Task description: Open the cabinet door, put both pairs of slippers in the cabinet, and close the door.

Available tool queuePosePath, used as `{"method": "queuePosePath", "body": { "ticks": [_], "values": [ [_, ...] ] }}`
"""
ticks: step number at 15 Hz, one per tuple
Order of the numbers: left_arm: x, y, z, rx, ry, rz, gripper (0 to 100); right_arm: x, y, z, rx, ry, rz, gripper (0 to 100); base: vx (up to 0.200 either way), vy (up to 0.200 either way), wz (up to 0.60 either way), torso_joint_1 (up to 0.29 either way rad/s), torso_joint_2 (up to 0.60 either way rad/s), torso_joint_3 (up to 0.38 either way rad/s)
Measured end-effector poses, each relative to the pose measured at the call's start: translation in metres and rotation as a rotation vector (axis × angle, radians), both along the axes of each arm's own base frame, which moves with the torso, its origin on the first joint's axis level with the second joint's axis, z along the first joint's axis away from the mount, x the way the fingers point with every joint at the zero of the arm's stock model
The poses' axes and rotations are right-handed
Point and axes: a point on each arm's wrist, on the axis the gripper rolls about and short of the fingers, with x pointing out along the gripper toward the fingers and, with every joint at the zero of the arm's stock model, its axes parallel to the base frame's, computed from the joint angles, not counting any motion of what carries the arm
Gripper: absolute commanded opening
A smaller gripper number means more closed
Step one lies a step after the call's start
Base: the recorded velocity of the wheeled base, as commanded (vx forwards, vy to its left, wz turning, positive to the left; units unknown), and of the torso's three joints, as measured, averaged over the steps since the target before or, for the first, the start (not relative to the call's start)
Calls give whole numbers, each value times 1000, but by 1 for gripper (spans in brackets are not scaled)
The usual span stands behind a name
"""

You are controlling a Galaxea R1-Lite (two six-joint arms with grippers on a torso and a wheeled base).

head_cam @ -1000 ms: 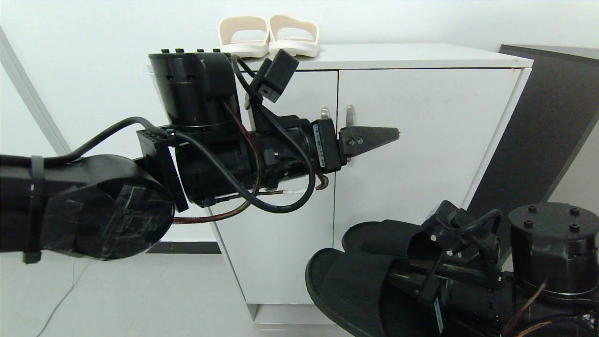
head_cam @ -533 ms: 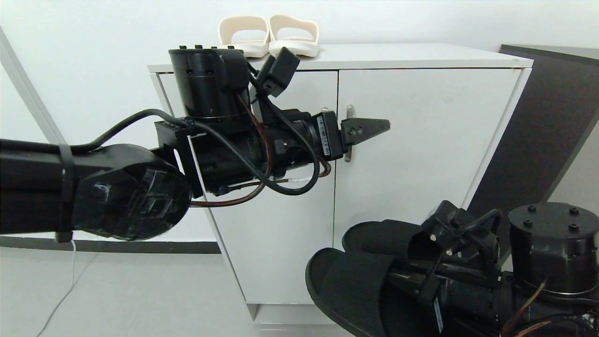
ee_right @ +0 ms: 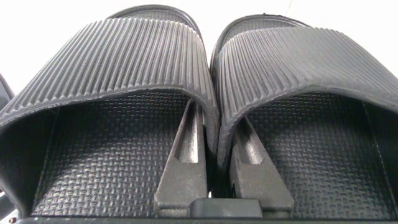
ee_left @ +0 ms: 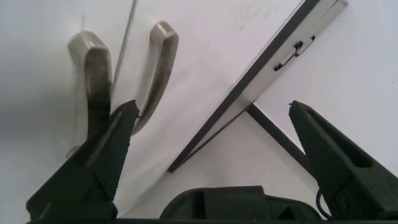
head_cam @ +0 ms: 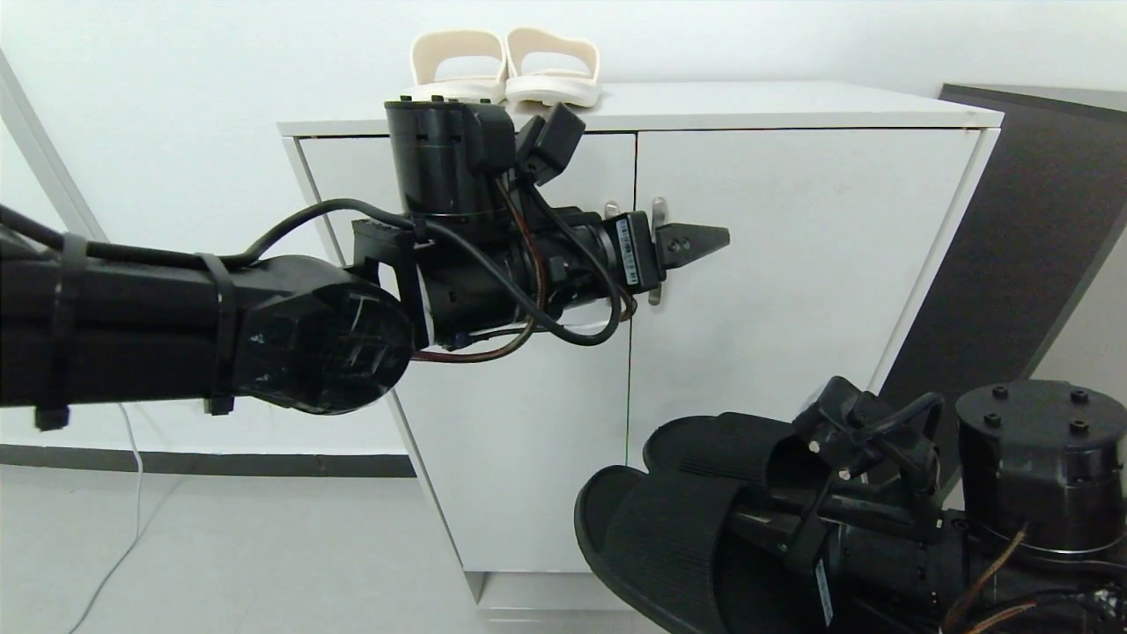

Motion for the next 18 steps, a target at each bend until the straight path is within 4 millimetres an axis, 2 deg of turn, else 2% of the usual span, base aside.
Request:
{"method": "queuePosePath", "body": {
  "ticks": [5,6,10,13,18],
  "values": [
    [13,-8,0,-8,-4,-5,100,-1,0,0,-4,-3,1,0,0,0,0,0,0,0],
    [14,-9,0,-9,-5,-4,0,0,-1,0,-4,-3,1,0,0,0,0,0,0,0],
    [19,-10,-5,-11,11,8,0,-1,0,0,-3,-3,3,0,0,0,0,0,0,0],
    [14,-9,-5,-19,30,-3,0,-5,0,-2,-1,10,42,0,0,0,0,0,0,0],
    [-9,-3,-7,-10,46,-31,0,-16,-7,-7,14,48,158,0,0,0,0,0,0,0]
  ]
}}
